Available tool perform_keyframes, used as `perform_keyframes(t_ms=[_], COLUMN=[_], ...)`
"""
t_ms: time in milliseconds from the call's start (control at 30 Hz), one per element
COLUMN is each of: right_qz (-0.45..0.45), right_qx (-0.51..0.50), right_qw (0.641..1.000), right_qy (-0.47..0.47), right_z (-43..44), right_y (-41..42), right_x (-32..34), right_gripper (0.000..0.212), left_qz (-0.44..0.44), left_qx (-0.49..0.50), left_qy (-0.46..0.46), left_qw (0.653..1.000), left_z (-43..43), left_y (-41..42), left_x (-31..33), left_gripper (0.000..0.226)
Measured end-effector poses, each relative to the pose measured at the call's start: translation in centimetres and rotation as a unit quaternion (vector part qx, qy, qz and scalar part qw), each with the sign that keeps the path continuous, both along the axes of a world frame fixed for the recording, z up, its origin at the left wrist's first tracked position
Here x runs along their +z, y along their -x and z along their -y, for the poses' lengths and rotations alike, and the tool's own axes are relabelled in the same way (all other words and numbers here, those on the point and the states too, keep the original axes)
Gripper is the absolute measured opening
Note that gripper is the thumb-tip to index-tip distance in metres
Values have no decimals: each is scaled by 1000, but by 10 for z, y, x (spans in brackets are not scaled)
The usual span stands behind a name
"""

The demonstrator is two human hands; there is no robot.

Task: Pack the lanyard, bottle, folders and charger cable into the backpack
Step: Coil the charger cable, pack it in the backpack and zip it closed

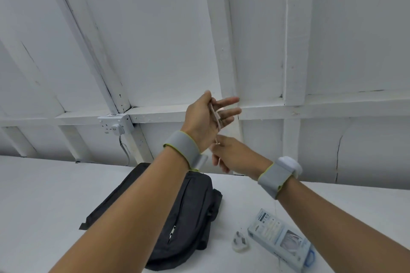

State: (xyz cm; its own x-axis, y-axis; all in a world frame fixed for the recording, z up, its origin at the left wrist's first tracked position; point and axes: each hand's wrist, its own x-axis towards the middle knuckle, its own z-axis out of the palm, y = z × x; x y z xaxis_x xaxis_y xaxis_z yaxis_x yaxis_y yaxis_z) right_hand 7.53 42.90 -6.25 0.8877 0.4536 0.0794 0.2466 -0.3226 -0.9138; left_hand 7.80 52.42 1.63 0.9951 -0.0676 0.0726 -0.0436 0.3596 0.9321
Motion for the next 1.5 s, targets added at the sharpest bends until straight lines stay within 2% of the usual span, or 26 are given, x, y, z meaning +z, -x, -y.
perform_keyframes(t_ms=[33,100,167,233,300,333,367,400,467,533,567,667,733,800,867,933,967,1033,1100,1167,1233,1267,1333,1433,1500], right_qz=[1,0,-6,-14,-10,-4,6,17,58,124,154,156,109,42,-11,-8,7,23,23,55,91,108,154,219,255], right_qx=[11,18,21,41,55,55,54,53,47,9,-18,-81,-90,-49,14,52,68,106,138,143,121,105,73,33,2], right_qw=[1000,999,999,997,992,990,987,986,985,982,980,983,990,997,995,987,983,975,969,960,955,956,951,934,932], right_qy=[17,32,40,65,112,133,150,158,156,144,129,57,25,46,102,150,169,196,204,232,254,252,259,279,259], right_z=[-1,2,9,17,24,29,34,39,48,51,50,40,28,13,-2,-12,-16,-19,-17,-8,3,9,16,17,18], right_y=[4,9,9,7,3,0,-2,-4,-10,-14,-16,-19,-15,-8,4,15,22,31,37,35,28,23,16,10,5], right_x=[0,3,8,11,13,13,15,16,17,14,10,-5,-16,-26,-30,-26,-20,-8,3,12,19,21,22,19,17], right_gripper=[18,17,24,29,25,22,19,19,14,10,14,26,23,21,24,32,33,31,23,25,29,31,30,24,18], left_qz=[17,51,72,58,48,36,6,-36,-118,-158,-161,-133,-102,-70,-61,-62,-53,-21,8,11,14,10,-19,-64,-91], left_qx=[26,73,75,58,24,1,-25,-51,-92,-125,-138,-148,-124,-69,5,68,96,137,136,98,36,-2,-60,-94,-94], left_qy=[-49,-224,-400,-526,-673,-719,-724,-700,-604,-459,-392,-218,-115,-54,-26,-30,-60,-202,-364,-475,-546,-559,-535,-497,-490], left_qw=[998,971,911,847,738,694,690,711,783,865,895,955,980,994,998,995,992,970,921,875,837,829,843,861,862], left_z=[0,-6,-17,-24,-28,-30,-31,-32,-37,-40,-40,-34,-29,-22,-14,-10,-11,-15,-23,-30,-39,-42,-46,-46,-49], left_y=[-3,-10,-12,-12,-11,-8,-3,2,10,15,17,21,17,12,7,0,-3,-4,-1,7,12,14,17,19,18], left_x=[-4,-18,-35,-51,-61,-62,-62,-62,-58,-51,-45,-26,-19,-18,-21,-30,-36,-48,-58,-61,-60,-60,-64,-66,-67], left_gripper=[37,37,41,40,35,34,37,45,60,56,51,40,38,35,30,24,19,19,32,43,59,67,75,77,78])
